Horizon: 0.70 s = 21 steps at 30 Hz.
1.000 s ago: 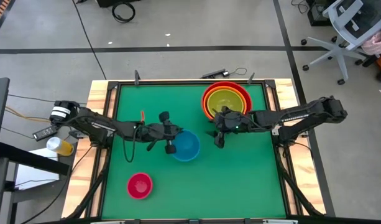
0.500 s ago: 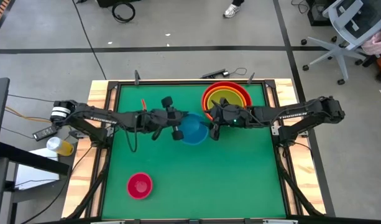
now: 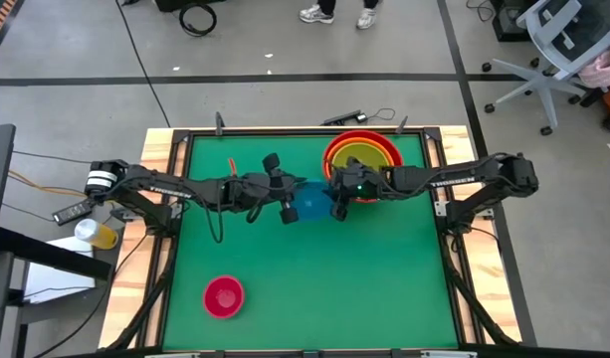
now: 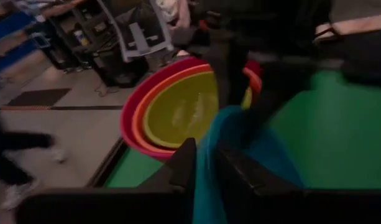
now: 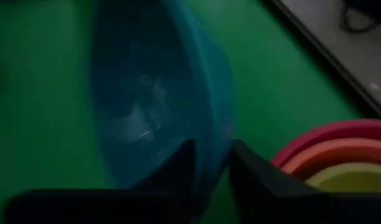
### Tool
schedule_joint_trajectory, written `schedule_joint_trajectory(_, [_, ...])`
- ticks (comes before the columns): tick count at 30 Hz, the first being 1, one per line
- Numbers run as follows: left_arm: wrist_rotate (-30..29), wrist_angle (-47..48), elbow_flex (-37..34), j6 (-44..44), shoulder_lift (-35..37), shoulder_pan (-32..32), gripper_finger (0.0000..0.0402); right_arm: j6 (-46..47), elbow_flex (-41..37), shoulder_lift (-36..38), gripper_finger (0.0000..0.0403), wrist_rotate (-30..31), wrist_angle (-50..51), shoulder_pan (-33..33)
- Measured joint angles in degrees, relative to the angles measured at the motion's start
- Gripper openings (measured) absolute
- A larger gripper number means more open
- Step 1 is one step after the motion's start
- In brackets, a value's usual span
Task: Nest bowls inside each other
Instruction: Stack the blue bowl on top of the green bowl
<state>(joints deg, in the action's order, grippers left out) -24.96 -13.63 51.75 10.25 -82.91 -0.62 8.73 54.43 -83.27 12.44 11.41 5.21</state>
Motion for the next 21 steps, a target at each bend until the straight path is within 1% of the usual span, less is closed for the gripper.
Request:
schedule_joint_trajectory(2, [1.96, -1.09, 0.02, -0.59, 0.00, -0.43, 0.0075, 0.28, 0.00, -0.80, 0.0032, -1.51, -0.29, 0.64])
schedule_joint_trajectory(3, [2.25, -1.45, 0.02, -0.63, 0.02, -0.67, 0.0081, -0.48, -0.01, -1.05, 0.0021, -2.10, 0.15, 0.92])
schedule_joint_trajectory(6, [2.52, -2.71, 0.02, -0.66, 0.02, -1.01, 0.0094, 1.48, -0.02, -1.00, 0.0023, -3.21, 0.20, 1.83])
schedule_joint_trajectory(8, [2.57, -3.39, 0.00, -0.64, 0.03, -0.87, 0.0100, 1.88, -0.02, -0.10, 0.0020, -2.00, 1.10, 2.78])
schedule_joint_trajectory(10, [2.08, -2.90, 0.00, -0.64, 0.45, -0.59, 0.0105, 2.01, -0.02, 1.49, 0.0019, 0.83, 1.58, 3.44])
schedule_joint_trajectory(13, [-0.29, -1.15, 0.08, -0.66, 1.45, -0.01, 0.0112, 1.80, -0.02, 5.62, 0.0019, 8.83, 3.70, 3.96])
schedule_joint_trajectory(16, [-3.36, 4.86, -0.02, -1.26, 3.44, 1.13, 0.0119, 0.57, 0.04, 10.56, 0.0019, 17.09, 8.93, 5.69])
schedule_joint_trajectory(18, [-3.70, 9.35, 0.00, -3.04, 4.50, 2.10, 0.0124, 1.47, 0.11, 13.63, 0.0019, 18.06, 14.38, 8.51])
schedule_joint_trajectory(21, [-3.82, 15.30, 0.07, -6.68, 5.51, 3.75, 0.0132, 5.40, -0.02, 15.90, 0.0019, 17.31, 22.69, 13.74])
